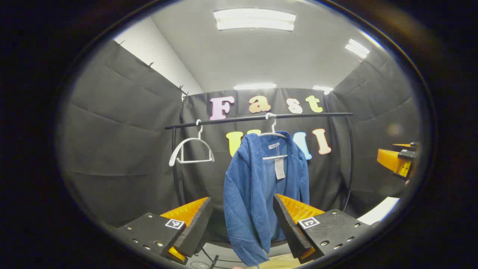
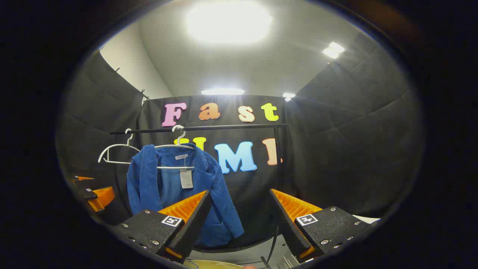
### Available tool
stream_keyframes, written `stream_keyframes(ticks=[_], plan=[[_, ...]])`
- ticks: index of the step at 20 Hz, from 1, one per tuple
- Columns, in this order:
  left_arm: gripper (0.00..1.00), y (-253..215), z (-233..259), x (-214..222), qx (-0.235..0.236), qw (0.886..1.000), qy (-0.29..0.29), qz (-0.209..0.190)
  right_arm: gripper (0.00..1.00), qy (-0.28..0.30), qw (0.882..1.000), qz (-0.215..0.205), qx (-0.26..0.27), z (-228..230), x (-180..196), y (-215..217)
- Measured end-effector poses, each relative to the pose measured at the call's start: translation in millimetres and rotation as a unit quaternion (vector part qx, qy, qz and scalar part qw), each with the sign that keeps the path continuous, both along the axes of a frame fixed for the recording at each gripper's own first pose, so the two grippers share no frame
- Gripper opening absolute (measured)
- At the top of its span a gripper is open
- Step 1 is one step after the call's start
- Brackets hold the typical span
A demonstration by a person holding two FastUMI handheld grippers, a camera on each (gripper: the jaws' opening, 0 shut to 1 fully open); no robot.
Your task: Grasp the clothes on the hanger with both hands and then place them into the laundry hamper below.
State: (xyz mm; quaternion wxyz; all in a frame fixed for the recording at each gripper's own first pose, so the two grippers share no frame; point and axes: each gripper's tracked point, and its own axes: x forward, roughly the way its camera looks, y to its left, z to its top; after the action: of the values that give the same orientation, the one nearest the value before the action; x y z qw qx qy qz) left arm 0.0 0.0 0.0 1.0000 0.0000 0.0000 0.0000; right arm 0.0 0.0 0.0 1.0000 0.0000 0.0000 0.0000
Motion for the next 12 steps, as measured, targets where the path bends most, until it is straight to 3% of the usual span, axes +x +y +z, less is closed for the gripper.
stream_keyframes(ticks=[1, 12], plan=[[0.99, 0.0, 0.5, -2.4, 0.0, 1.0, 0.0, 0.001, 0.95, 0.003, 1.0, -0.001, 0.004, -2.6, -1.1, -2.5], [0.99, -1.0, -4.7, -5.7, 0.002, 1.0, 0.011, -0.001, 0.94, 0.013, 1.0, -0.009, 0.01, -10.9, -10.4, -8.6]])
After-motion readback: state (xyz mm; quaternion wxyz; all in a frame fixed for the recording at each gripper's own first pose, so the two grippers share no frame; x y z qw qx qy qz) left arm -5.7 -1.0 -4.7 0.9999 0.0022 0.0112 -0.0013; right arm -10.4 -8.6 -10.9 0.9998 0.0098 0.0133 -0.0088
